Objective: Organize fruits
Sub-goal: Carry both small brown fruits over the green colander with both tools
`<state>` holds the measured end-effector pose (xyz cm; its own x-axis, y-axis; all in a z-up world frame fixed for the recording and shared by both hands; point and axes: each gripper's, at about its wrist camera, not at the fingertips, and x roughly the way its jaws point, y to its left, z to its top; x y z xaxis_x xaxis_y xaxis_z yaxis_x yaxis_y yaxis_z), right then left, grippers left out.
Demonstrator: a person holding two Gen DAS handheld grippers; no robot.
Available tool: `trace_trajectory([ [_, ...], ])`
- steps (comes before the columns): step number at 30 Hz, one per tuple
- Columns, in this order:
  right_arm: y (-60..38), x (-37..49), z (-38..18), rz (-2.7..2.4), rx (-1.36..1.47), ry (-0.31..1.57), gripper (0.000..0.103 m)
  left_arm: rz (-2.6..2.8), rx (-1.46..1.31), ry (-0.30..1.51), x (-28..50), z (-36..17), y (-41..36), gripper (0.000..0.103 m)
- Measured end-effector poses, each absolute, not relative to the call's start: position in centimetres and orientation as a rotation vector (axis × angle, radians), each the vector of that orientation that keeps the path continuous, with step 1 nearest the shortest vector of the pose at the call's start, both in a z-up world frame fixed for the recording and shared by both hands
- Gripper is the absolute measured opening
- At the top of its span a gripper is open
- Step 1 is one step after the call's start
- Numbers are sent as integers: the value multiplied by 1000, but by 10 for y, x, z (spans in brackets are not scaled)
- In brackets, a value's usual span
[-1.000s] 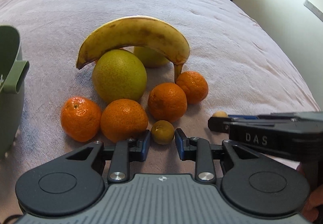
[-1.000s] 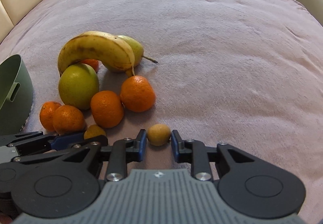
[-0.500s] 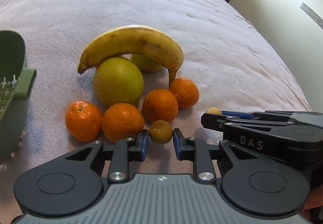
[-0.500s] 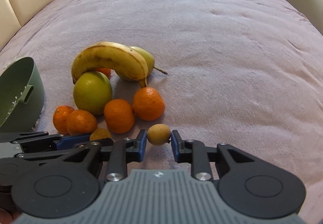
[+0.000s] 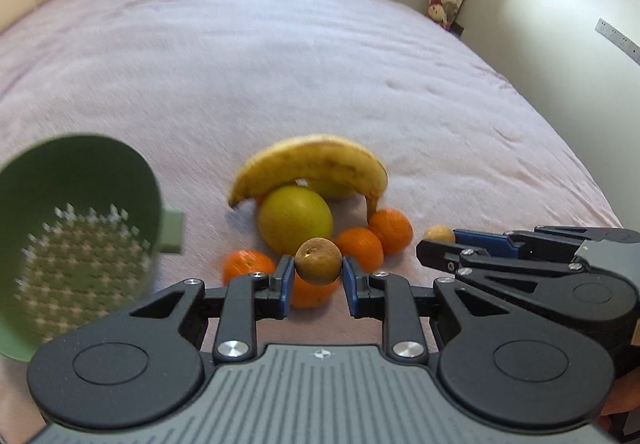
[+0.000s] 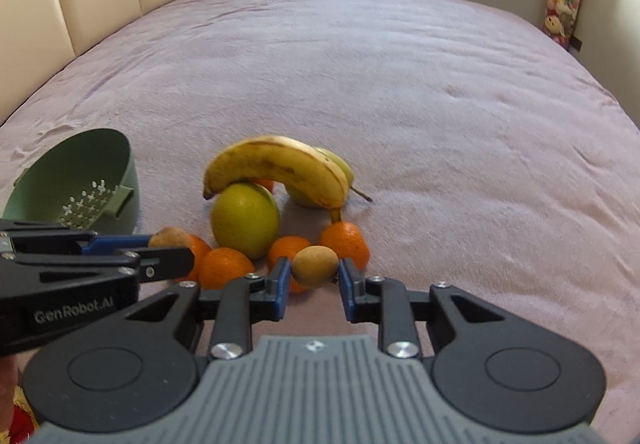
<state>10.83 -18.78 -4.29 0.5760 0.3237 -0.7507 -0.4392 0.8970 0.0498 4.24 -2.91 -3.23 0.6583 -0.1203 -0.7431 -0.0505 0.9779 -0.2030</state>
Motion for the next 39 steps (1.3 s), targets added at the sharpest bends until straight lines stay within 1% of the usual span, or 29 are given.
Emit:
trace_trajectory([
  [6,-170,96,-28,486,-178,785,23,4,-175,787,29,-6,-11,28],
  [12,-145,84,-15,583,-162,737,23,55,-180,770,20,9,12,28],
  [17,-113,72,-10,686,-226,693,23,104,-162,778,15,15,30,28],
  [21,-90,67,-8,734,-283,668,23,134,-144,815,14,14,45,28],
  [31,-37,77,-9,828,-419,662,23,228,-201,900,17,4,89,28],
  [39,12,97,-30,949,-556,763,22,302,-265,1004,28,-21,119,28],
])
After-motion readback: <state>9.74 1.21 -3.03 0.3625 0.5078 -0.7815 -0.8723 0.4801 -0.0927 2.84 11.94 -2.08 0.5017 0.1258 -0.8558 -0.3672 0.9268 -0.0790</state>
